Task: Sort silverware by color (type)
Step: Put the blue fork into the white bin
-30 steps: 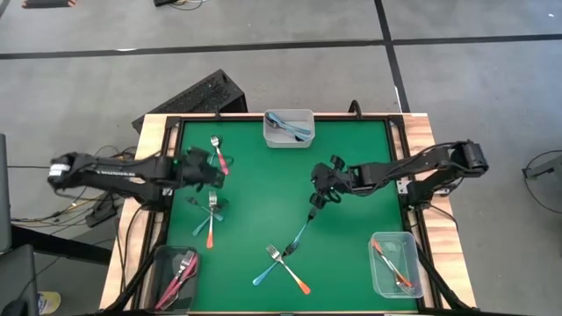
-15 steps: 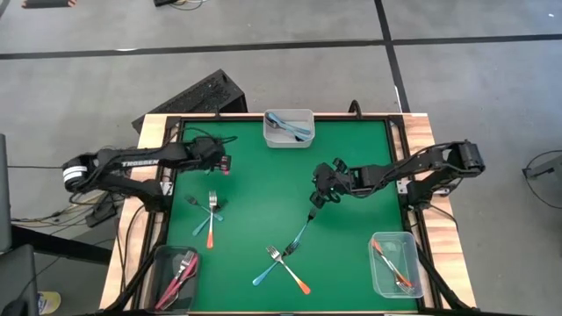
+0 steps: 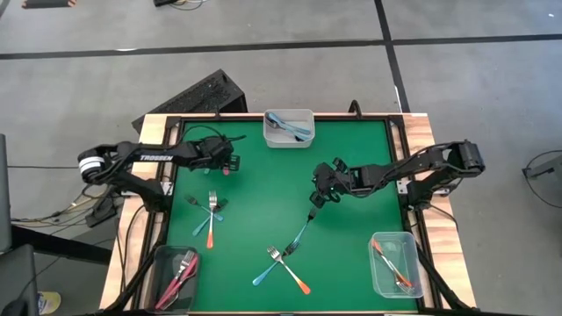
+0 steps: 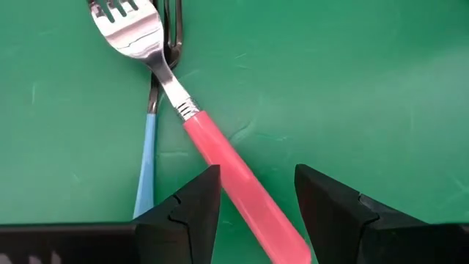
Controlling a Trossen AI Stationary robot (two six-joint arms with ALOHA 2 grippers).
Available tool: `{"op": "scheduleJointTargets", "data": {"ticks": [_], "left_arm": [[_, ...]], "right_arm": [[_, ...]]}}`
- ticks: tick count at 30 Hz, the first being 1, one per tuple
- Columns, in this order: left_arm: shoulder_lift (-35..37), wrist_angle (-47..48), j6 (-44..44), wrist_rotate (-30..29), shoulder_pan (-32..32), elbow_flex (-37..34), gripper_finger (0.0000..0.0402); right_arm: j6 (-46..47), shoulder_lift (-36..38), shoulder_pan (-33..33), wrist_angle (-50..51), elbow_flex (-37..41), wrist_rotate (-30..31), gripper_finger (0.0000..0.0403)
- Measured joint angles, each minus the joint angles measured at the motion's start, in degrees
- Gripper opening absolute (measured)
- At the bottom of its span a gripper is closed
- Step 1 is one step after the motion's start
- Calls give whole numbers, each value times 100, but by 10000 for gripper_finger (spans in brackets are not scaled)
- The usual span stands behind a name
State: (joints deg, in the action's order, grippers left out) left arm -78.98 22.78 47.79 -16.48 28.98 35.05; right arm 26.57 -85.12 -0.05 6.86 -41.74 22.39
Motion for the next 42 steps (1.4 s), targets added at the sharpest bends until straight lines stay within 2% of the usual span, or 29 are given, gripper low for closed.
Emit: {"op": "scheduleJointTargets", "data": {"ticks": [14,19,24,27,31,36,39,42], "left_arm": [[-63,-27,-407,-39,-1,2,163],[-64,-97,-560,62,-27,2,163],[-54,-569,-841,-33,-375,2,163],[14,-860,-1000,-179,-655,3,163],[188,-1063,-1288,-387,-1043,4,163],[476,-1333,-1849,-419,-1486,4,163],[523,-1619,-2227,-202,-1716,4,163],[488,-1952,-2467,11,-1889,6,163]], "right_arm": [[314,-48,-129,-7,-7,-37,68],[16,-48,-335,-3,-7,-848,68],[549,-48,-507,179,-7,-946,71],[950,-48,-454,475,-7,-1057,95],[1094,-46,-413,345,156,-1127,158],[1352,-44,-398,-363,586,-1875,229],[1566,-44,-420,-643,844,-1937,237],[1655,-44,-446,-1006,1009,-1939,230]]}}
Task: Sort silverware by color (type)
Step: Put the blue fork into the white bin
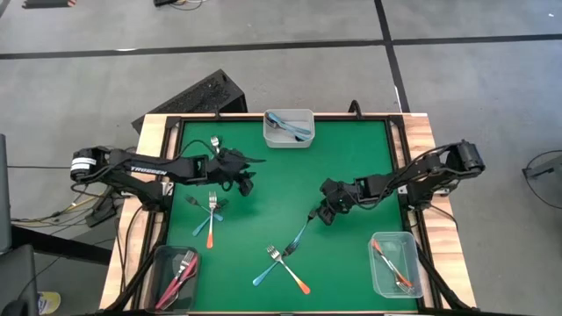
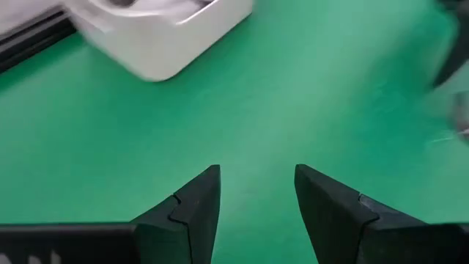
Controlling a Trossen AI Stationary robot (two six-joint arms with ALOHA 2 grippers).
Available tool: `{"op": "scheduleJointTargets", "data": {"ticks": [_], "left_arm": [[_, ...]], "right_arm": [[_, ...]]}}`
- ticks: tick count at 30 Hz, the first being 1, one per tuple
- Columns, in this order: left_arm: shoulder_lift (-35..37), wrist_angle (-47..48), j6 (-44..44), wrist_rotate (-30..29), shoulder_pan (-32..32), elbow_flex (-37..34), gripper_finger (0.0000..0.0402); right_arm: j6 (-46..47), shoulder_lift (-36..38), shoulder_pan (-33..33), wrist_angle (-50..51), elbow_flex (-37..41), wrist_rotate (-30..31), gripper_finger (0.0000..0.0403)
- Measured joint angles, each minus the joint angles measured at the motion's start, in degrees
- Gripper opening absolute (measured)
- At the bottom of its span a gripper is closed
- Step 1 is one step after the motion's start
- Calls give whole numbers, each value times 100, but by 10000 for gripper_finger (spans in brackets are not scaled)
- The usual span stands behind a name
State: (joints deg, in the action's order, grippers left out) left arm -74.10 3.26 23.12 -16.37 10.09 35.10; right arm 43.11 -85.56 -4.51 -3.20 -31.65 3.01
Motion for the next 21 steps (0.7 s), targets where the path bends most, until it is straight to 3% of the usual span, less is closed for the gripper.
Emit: {"op": "scheduleJointTargets", "data": {"ticks": [13,21], "left_arm": [[-10,-395,146,-19,-160,1,163],[-10,-430,164,-6,-330,1,163]], "right_arm": [[4,-128,-84,-465,102,-28,127],[-12,-870,-140,-1469,60,-4,107]]}}
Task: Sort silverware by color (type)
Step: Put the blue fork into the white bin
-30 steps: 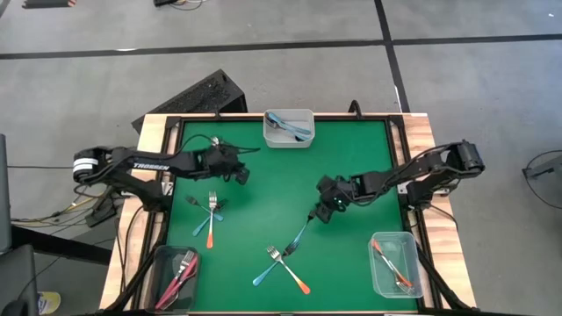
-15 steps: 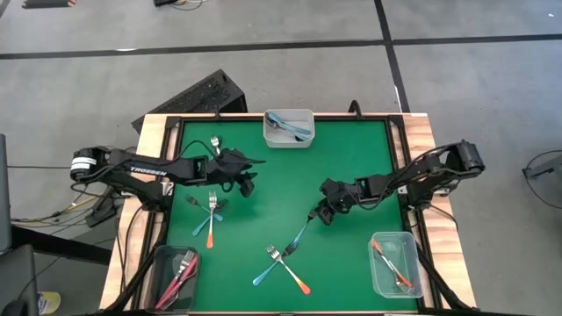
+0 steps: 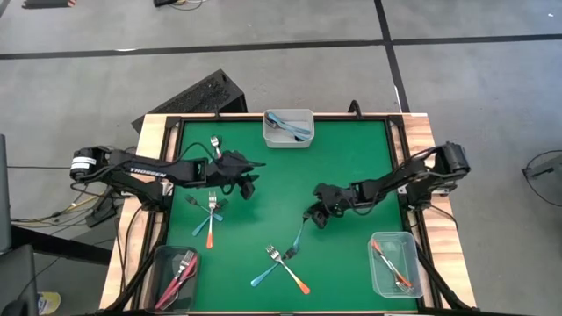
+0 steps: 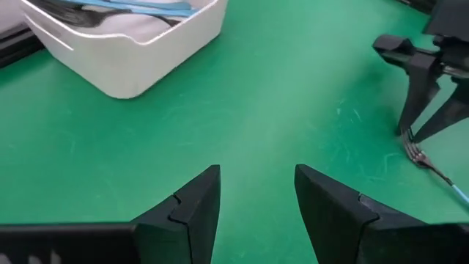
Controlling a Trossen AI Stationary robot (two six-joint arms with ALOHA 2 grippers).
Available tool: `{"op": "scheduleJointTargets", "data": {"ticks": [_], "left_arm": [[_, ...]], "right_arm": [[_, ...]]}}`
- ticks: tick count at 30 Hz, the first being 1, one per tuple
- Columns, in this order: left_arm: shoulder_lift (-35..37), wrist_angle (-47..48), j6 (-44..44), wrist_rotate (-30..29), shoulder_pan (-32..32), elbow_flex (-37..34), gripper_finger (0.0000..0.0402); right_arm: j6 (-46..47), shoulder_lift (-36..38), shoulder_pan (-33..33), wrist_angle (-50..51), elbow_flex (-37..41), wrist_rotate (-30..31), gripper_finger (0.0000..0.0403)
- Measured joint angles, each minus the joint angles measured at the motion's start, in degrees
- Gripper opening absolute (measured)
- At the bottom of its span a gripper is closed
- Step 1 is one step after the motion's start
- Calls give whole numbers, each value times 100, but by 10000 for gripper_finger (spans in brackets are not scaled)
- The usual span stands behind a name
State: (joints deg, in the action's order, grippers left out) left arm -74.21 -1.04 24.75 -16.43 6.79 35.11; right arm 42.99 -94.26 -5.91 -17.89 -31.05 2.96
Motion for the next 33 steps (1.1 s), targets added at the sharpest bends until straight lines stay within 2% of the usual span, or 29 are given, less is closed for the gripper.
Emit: {"op": "scheduleJointTargets", "data": {"ticks": [4,10,17,23,29,33], "left_arm": [[-1,6,-2,18,-108,0,163],[-1,-92,84,15,-230,0,163],[-1,-644,-16,51,-455,0,163],[-119,-1351,-499,489,-697,0,163],[-842,-2694,-838,1156,-790,15,163],[-1444,-2966,-927,1176,-789,262,163]], "right_arm": [[-168,-128,0,-346,3,0,81],[-655,102,44,-670,11,-5,12],[-1406,578,79,-872,20,229,6],[-2448,1038,60,-1236,22,779,6],[-3153,1243,26,-1638,-49,772,6],[-3182,1235,26,-1474,-185,737,6]]}}
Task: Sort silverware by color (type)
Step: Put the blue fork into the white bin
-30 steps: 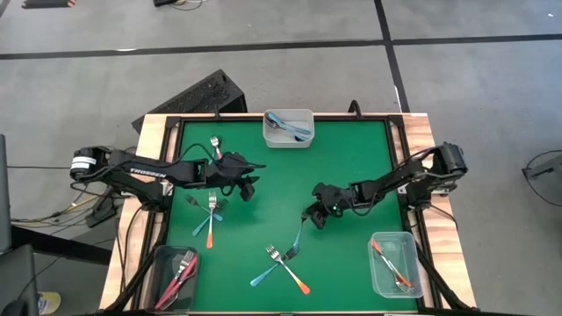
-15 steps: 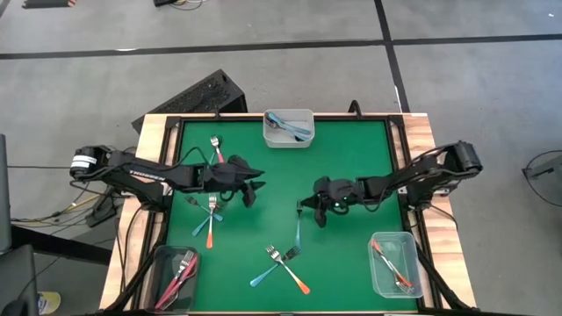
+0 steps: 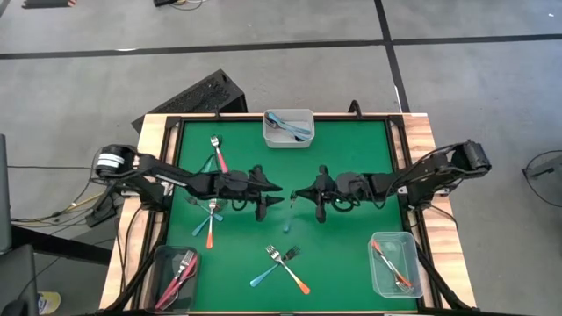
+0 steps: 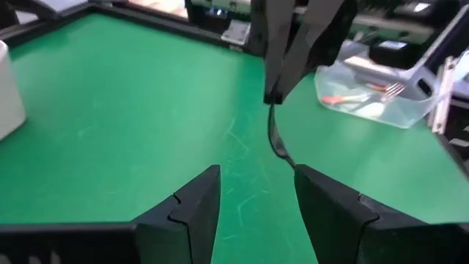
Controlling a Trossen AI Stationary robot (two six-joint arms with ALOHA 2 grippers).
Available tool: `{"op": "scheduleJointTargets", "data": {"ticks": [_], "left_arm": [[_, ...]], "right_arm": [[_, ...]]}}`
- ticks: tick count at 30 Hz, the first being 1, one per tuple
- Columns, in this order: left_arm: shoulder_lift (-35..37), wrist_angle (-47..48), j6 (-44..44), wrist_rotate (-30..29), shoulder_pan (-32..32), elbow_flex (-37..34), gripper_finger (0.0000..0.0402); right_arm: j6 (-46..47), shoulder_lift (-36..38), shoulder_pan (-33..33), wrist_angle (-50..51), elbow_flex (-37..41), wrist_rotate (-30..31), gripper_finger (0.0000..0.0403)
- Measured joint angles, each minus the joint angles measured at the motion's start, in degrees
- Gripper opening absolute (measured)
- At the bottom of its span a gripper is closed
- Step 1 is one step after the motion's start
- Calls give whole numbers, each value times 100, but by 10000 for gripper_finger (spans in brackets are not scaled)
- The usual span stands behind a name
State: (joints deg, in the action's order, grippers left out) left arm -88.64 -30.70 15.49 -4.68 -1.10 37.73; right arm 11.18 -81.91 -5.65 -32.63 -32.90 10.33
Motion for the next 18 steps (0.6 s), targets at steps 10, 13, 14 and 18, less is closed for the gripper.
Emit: {"op": "scheduleJointTargets", "data": {"ticks": [10,13,14,18], "left_arm": [[-946,43,-393,496,4,882,163],[-999,44,-503,486,24,983,162],[-999,52,-540,482,28,1009,161],[-972,53,-796,476,28,1025,130]], "right_arm": [[17,0,-10,245,-38,-39,6],[20,0,-42,288,-40,-40,6],[30,0,-50,311,-40,-46,6],[33,0,-78,384,-42,-46,8]]}}
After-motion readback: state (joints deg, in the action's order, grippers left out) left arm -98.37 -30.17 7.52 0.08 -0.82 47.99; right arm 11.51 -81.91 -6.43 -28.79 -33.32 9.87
